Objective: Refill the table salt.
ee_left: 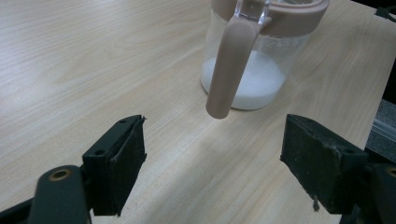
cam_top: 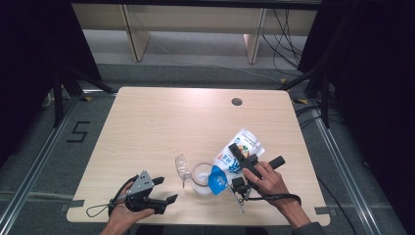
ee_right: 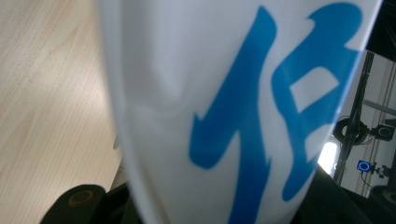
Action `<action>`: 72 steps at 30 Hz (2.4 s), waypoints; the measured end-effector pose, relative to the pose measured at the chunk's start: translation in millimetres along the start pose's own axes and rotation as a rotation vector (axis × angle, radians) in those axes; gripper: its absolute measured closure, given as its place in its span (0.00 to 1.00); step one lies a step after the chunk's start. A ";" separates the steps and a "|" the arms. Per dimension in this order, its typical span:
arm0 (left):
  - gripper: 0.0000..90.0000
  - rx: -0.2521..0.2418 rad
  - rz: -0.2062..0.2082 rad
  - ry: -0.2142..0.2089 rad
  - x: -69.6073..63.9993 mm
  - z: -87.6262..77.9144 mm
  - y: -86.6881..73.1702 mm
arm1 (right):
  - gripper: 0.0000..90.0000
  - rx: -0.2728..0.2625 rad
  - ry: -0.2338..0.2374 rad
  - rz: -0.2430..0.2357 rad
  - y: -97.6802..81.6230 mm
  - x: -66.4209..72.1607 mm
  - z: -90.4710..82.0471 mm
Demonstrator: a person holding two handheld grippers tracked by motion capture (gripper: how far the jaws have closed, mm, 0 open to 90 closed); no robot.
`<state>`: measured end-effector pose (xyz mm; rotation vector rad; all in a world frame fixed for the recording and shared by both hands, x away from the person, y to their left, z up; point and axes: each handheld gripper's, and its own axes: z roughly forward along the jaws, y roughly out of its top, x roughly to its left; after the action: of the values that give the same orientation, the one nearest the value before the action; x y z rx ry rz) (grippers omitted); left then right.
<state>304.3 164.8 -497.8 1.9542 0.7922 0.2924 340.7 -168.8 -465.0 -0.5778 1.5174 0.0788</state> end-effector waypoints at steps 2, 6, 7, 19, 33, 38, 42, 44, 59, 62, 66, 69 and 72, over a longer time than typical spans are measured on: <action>0.23 0.001 0.000 0.000 0.0 0.0 0.0 | 0.76 0.003 0.005 0.016 -0.1 1.4 0.0; 0.23 -0.001 0.000 0.000 0.0 0.0 0.0 | 0.76 0.000 0.000 -0.001 0.0 -0.1 0.0; 0.24 -0.001 -0.002 0.001 -0.1 0.0 0.0 | 0.76 0.003 0.005 0.015 -0.1 1.2 0.0; 0.23 0.000 0.001 0.000 -0.1 0.0 0.0 | 0.77 -0.007 0.004 -0.014 0.0 -1.4 0.2; 0.23 0.000 0.001 0.000 -0.1 0.0 0.0 | 0.77 -0.005 0.003 -0.019 0.0 -1.7 0.1; 0.23 0.000 0.001 0.000 0.0 -0.1 0.0 | 0.77 0.005 -0.004 -0.006 0.0 -0.7 -0.6; 0.23 0.001 0.003 -0.001 0.0 0.0 0.0 | 0.77 0.005 -0.003 -0.010 0.1 -1.2 -0.4; 0.23 0.000 0.001 0.000 0.0 0.0 0.0 | 0.78 0.006 -0.001 -0.010 0.3 -1.2 -0.6; 0.24 -0.001 0.001 -0.003 0.1 0.5 0.0 | 0.78 0.020 0.010 -0.018 0.5 -2.5 -1.3; 0.23 0.002 -0.003 0.003 -0.3 0.2 0.1 | 0.78 0.012 0.018 -0.036 0.5 -3.5 -0.4; 0.23 -0.001 0.000 0.000 0.0 0.2 -0.1 | 0.78 0.016 0.022 -0.031 0.4 -2.9 -0.4; 0.23 0.002 -0.001 0.004 -0.2 0.0 0.0 | 0.79 0.004 0.005 -0.015 0.3 -1.1 0.2; 0.23 0.002 0.000 0.003 -0.1 0.0 0.0 | 0.79 0.012 0.001 -0.003 0.7 -0.6 -0.6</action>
<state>304.2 164.7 -497.8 1.9557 0.7946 0.2953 339.8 -168.2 -464.6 -0.5708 1.5172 0.0673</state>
